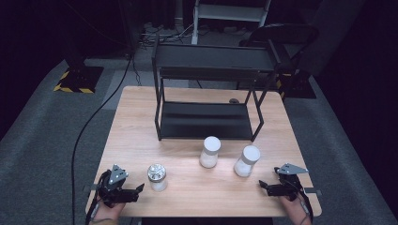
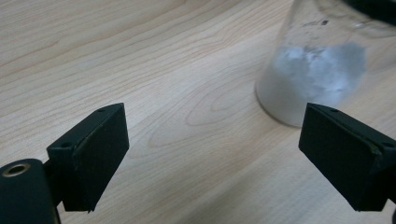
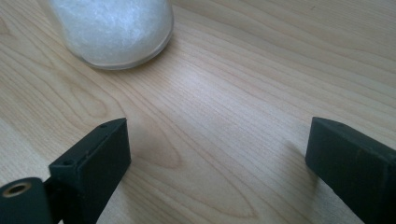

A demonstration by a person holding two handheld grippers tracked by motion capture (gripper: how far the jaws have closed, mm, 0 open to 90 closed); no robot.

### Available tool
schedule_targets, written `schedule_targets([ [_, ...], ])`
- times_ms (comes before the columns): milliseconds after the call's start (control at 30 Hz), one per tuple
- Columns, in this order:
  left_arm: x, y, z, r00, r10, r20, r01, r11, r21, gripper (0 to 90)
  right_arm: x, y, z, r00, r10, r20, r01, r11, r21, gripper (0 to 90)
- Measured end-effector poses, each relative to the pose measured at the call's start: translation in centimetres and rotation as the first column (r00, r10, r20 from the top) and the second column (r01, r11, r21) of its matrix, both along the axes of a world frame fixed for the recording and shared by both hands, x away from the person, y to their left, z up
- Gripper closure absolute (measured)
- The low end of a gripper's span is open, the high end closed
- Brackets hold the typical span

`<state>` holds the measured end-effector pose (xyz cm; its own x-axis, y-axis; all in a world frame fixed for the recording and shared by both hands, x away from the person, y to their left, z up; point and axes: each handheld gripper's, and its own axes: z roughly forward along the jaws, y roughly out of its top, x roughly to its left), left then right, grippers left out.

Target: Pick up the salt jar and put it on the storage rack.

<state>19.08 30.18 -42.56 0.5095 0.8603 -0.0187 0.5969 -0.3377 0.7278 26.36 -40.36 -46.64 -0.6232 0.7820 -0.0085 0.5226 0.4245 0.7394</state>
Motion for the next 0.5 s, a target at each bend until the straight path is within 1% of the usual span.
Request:
schedule_targets([
  [100,-0.5,-0.1,0.5,1.0000,-0.008,0.002,0.008,0.9999,-0.007,8.0,0.0,0.0,0.0,1.0000,0.000,0.000,0.000,1.000,0.000,6.4],
  [500,-1.7,-0.9,2.4,0.9987,-0.050,0.010,0.050,0.9987,-0.009,8.1,0.0,0.0,0.0,1.0000,0.002,0.000,-0.002,1.000,-0.001,6.4],
])
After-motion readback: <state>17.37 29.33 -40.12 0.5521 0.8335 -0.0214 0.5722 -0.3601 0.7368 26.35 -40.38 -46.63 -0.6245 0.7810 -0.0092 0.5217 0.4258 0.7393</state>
